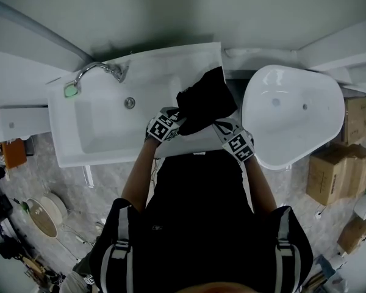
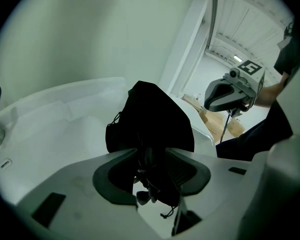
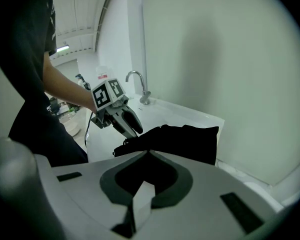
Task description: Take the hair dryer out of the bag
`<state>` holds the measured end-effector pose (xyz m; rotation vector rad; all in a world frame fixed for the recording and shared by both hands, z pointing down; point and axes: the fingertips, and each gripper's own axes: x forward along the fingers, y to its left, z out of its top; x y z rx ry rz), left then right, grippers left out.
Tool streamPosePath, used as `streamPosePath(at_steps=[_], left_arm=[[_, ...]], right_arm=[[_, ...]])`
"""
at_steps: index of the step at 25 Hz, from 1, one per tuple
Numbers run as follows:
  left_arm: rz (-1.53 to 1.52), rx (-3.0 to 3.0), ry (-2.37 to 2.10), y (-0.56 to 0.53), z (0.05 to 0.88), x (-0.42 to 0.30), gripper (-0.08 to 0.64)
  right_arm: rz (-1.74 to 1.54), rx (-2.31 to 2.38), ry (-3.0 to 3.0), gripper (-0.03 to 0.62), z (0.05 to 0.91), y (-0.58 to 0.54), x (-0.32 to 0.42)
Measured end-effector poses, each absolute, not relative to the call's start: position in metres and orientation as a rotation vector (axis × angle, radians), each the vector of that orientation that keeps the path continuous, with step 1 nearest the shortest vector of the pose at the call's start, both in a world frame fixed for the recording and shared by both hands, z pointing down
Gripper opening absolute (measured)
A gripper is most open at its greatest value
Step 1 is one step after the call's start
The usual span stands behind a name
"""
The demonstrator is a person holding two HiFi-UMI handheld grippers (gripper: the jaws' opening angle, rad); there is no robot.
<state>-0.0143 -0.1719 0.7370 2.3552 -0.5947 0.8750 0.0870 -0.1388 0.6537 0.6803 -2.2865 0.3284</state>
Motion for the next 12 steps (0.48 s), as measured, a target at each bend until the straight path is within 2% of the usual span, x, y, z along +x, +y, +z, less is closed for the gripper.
streamPosePath(at_steps=[12], left_arm=[[0.989,2.342,-0.514,-0.175,0.758,0.005,0.195]], right_arm=[[0.34,0.656,-2.282,0.06,0.66,-0.143,0.088]])
